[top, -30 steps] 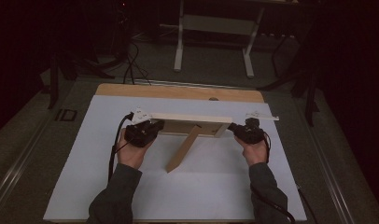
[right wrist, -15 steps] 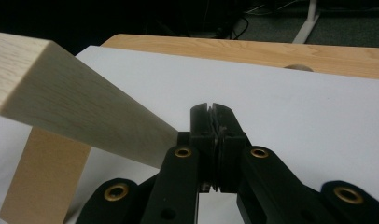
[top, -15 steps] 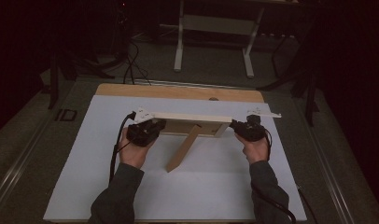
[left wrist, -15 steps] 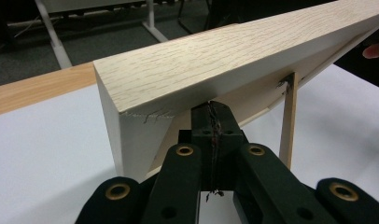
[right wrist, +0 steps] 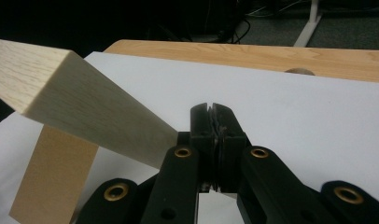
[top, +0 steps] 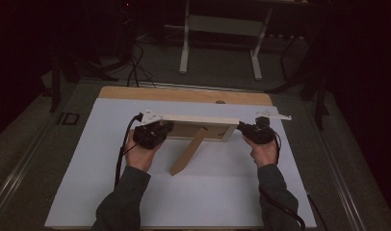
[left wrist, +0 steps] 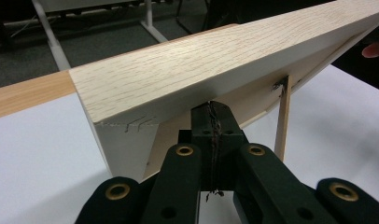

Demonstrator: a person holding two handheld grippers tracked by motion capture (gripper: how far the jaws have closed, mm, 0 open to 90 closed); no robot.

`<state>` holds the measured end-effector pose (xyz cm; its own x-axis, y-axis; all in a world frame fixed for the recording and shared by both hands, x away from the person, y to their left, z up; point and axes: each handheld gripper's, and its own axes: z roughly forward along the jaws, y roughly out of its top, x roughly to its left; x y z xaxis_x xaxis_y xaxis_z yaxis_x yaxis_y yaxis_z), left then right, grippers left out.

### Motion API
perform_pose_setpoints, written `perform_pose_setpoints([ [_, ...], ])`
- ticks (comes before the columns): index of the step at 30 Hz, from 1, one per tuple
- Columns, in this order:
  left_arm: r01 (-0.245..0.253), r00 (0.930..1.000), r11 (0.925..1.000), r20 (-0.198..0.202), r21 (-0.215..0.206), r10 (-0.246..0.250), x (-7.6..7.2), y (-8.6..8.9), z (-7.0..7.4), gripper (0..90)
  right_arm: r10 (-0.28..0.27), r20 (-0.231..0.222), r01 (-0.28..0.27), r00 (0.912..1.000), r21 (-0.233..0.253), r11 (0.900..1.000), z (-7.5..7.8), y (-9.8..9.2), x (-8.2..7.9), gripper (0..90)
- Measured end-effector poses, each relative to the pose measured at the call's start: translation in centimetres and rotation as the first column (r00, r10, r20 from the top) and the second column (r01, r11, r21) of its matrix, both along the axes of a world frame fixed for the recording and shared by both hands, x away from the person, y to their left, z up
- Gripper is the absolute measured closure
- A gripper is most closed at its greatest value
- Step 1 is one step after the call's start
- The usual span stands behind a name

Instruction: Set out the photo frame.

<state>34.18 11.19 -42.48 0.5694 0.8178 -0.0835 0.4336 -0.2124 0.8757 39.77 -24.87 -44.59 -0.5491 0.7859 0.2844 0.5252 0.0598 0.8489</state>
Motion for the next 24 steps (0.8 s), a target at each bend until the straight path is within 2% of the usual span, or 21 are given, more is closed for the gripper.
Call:
perform_pose_setpoints([
  [3,0.001,1.0000,1.0000,-0.005,0.000,-0.001,0.15,-0.12,0.01,90.0,0.000,-0.007,0.000,1.0000,0.010,1.000,0.03,-0.06,0.10,87.8],
  [5,0.002,1.0000,1.0000,-0.004,0.000,-0.002,0.26,-0.18,0.04,90.0,0.004,-0.012,-0.004,0.9999,0.038,0.999,0.10,-0.29,0.27,87.1],
  [7,0.003,1.0000,1.0000,-0.006,0.002,-0.003,0.31,-0.19,0.07,90.0,0.004,-0.012,-0.004,0.9999,0.045,0.999,0.22,-0.28,0.41,87.0],
  [15,0.000,1.0000,1.0000,-0.009,0.001,0.000,0.47,-0.21,0.13,90.0,0.006,-0.002,-0.006,1.0000,0.038,0.999,0.78,0.08,0.65,88.3],
  [24,0.002,0.9998,1.0000,-0.017,0.003,-0.002,0.89,-0.55,0.06,90.0,0.014,-0.005,-0.013,0.9999,0.043,0.999,0.68,0.18,0.55,88.6],
])
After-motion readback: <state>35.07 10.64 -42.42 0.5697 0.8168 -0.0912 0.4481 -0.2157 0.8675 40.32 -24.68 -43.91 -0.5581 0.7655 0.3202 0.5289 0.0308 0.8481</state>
